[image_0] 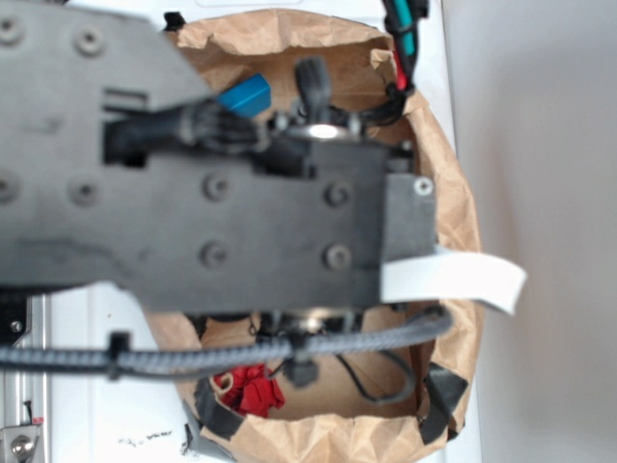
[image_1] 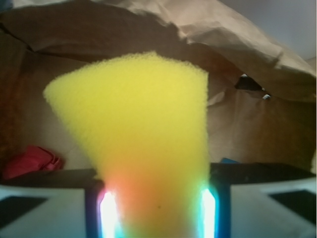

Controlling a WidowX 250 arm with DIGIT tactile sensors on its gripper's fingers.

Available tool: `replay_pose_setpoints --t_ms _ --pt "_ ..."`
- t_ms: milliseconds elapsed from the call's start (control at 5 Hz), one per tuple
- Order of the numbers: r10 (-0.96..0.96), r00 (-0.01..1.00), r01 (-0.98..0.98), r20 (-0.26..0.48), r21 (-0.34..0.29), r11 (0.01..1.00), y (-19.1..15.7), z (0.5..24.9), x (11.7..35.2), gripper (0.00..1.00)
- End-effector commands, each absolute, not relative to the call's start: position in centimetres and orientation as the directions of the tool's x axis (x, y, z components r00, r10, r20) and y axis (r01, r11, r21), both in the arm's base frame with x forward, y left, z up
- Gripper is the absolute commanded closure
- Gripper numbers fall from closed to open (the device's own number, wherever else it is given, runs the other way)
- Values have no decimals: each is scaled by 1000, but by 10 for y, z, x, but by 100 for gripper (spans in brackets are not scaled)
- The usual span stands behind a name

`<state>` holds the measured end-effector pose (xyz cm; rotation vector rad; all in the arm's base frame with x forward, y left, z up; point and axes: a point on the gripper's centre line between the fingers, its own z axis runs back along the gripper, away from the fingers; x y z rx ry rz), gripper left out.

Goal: Grab the green sponge.

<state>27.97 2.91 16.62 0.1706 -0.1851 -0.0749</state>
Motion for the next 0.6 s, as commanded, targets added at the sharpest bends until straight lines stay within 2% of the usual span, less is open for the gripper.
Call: replay_pose_setpoints --t_ms 0,400 --pt "-58 966 9 254 192 981 36 201 273 100" --pt "-50 976 11 213 183 983 32 190 278 100"
